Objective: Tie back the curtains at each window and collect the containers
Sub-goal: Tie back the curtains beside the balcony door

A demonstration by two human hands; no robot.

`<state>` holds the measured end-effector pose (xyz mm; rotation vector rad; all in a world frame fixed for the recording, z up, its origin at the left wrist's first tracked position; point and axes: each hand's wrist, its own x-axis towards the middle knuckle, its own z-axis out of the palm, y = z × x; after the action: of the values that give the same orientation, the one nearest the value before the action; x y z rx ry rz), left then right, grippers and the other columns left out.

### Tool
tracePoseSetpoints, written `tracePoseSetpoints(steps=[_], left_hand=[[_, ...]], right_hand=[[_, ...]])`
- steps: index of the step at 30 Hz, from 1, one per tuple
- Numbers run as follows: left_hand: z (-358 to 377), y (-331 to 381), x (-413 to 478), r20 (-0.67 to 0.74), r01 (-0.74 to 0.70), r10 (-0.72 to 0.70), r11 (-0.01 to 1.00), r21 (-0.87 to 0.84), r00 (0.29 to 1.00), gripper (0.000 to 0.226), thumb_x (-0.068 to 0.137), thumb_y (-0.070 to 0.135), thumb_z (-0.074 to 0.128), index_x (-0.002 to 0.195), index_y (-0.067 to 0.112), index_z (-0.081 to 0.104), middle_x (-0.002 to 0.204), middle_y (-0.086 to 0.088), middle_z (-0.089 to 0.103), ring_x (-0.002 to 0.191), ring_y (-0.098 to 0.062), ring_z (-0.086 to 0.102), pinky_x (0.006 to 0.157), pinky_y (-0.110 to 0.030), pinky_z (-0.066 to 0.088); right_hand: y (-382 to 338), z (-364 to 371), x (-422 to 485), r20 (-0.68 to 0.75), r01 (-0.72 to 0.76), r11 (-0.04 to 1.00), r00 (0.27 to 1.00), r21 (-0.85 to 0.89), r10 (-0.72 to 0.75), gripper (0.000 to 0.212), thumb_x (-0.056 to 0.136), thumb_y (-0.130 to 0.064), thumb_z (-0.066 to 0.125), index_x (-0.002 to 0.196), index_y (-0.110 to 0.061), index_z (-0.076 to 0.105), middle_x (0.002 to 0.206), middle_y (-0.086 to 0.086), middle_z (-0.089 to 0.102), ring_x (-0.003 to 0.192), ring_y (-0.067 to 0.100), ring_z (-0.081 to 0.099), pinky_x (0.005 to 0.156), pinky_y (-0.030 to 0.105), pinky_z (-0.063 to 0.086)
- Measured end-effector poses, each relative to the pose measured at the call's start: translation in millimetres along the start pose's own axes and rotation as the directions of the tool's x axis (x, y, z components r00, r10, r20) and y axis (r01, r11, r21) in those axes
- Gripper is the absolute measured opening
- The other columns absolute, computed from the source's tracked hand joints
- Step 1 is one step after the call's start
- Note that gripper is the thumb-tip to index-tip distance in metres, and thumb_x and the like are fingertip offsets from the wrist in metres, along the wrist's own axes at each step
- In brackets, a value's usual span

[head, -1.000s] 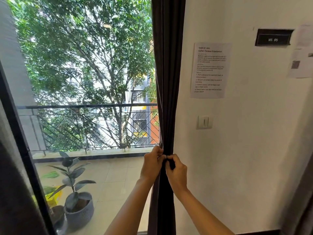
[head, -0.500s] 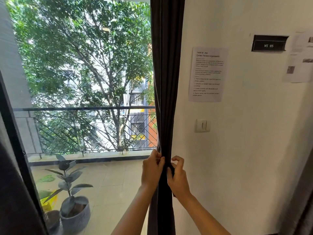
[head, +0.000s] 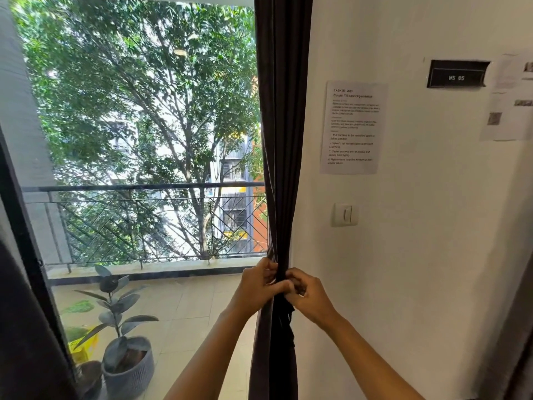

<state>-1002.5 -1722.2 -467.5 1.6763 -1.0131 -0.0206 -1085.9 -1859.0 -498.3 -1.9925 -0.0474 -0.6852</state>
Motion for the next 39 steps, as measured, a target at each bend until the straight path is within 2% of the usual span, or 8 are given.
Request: tracePoseSetpoints(steps=[5,10,13,17,22,31,36,39], left_hand=[[-12,-4,7,0.055,0.051,-0.051,0.999,0.011,0.997,0.043,0.062,0.015,0.086,0.093,0.014,0.056,0.091,-0.006,0.071,0.089,-0.013,0.069,0.076,-0.018,0.054],[-15,-7,14,0.103,0.076,-0.074,0.997,-0.014,0.992,0.042,0.062,0.009,0.085,0.086,0.023,0.053,0.098,-0.013,0.070,0.095,-0.019,0.068,0.083,-0.025,0.054],[-15,-10,15,0.113,0.068,-0.068,0.998,0.007,0.991,0.044,0.060,0.011,0.086,0.088,0.022,0.053,0.100,-0.010,0.070,0.097,-0.015,0.067,0.085,-0.027,0.055],[-12,-12,17,0.052,0.082,-0.081,0.997,-0.008,0.995,0.034,0.068,0.008,0.081,0.088,0.014,0.055,0.093,-0.013,0.071,0.087,-0.017,0.069,0.078,-0.026,0.056],[-7,-5,16,-0.001,0.068,-0.068,0.997,-0.031,0.998,0.025,0.074,0.008,0.077,0.082,0.016,0.055,0.073,0.003,0.069,0.069,-0.002,0.068,0.066,-0.016,0.052],[-18,-17,21,0.066,0.022,-0.022,1.000,-0.005,0.998,0.043,0.058,0.017,0.089,0.083,0.023,0.054,0.090,-0.005,0.070,0.088,-0.009,0.068,0.081,-0.022,0.054],[-24,-16,28,0.089,0.048,-0.054,0.997,0.066,0.995,0.030,0.071,-0.006,0.074,0.084,0.014,0.056,0.083,-0.006,0.069,0.072,0.007,0.062,0.072,-0.012,0.047],[-28,-14,31,0.078,0.019,-0.027,0.995,0.103,0.997,0.022,0.079,-0.005,0.067,0.082,0.016,0.061,0.076,0.001,0.067,0.065,0.008,0.058,0.070,-0.012,0.046]], right_hand=[[1,-2,4,0.046,-0.018,0.999,0.999,0.033,0.017,0.029,0.081,-0.013,0.071,0.108,-0.009,0.061,0.096,0.014,0.069,0.094,0.026,0.067,0.087,0.033,0.056],[4,0,12,-0.032,0.015,0.991,0.999,-0.135,-0.020,0.013,0.088,-0.010,0.057,0.100,-0.011,0.062,0.076,0.002,0.067,0.069,0.012,0.063,0.069,0.034,0.052],[5,1,12,0.010,0.019,0.984,1.000,-0.175,-0.018,0.016,0.090,-0.014,0.056,0.106,-0.015,0.059,0.086,0.003,0.069,0.079,0.012,0.066,0.075,0.032,0.057],[8,2,10,0.091,0.002,0.989,0.996,-0.151,0.012,0.030,0.079,-0.024,0.064,0.108,-0.017,0.055,0.089,0.005,0.068,0.083,0.029,0.066,0.079,0.045,0.055],[6,14,15,0.037,-0.040,0.973,0.998,-0.227,0.049,0.052,0.070,-0.049,0.072,0.106,-0.018,0.053,0.094,-0.004,0.067,0.086,0.017,0.067,0.078,0.034,0.057],[2,11,23,-0.096,-0.002,0.959,0.995,-0.285,-0.026,0.013,0.091,-0.013,0.054,0.098,-0.009,0.065,0.079,0.004,0.067,0.068,0.018,0.063,0.066,0.039,0.054],[-1,7,30,-0.111,-0.055,0.981,0.993,-0.184,0.035,0.013,0.086,-0.014,0.056,0.089,-0.013,0.068,0.074,-0.006,0.066,0.068,0.013,0.062,0.070,0.041,0.054],[-4,2,35,-0.086,-0.118,0.986,0.990,-0.120,0.108,0.020,0.080,-0.031,0.056,0.084,-0.017,0.070,0.074,0.004,0.067,0.072,0.027,0.064,0.075,0.050,0.054]])
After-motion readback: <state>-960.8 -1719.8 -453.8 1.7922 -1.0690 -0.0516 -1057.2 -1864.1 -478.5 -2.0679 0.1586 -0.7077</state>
